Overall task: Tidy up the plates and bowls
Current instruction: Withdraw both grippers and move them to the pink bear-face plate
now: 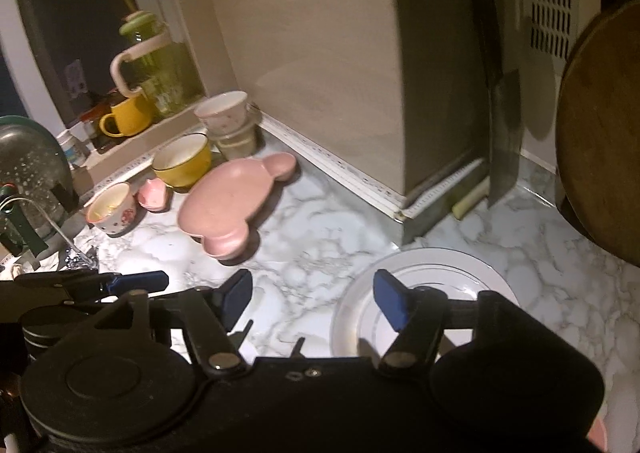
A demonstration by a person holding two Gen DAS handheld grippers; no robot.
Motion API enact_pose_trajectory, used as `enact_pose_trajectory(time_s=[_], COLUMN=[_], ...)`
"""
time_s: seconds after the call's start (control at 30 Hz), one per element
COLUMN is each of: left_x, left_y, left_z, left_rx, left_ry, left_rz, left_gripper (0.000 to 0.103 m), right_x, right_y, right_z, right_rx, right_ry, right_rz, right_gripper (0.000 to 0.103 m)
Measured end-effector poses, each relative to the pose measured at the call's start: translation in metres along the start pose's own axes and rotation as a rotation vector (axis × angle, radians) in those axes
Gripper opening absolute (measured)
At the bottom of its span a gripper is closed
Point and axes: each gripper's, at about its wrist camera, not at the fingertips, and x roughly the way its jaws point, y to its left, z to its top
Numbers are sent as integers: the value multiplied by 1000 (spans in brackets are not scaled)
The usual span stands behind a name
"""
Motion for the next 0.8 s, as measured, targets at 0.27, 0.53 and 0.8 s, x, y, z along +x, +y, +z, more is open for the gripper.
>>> enact_pose_trajectory(time_s=[0.27,0.53,0.8], left_x=[-22,-19,21], left_y=[29,62,106], left_z=[-7,-3,19], left_rx=[-21,-64,-148], left_ry=[-49,-74,-47], left_rz=[39,106,194], left_gripper=[66,81,81], right_x=[-5,11,70], right_y=[36,60,61], right_z=[-5,-2,16], right_rx=[-38,-78,-91], right_ry=[-52,-88,-31], right_rz=[2,-32,-63], right_gripper=[93,102,102])
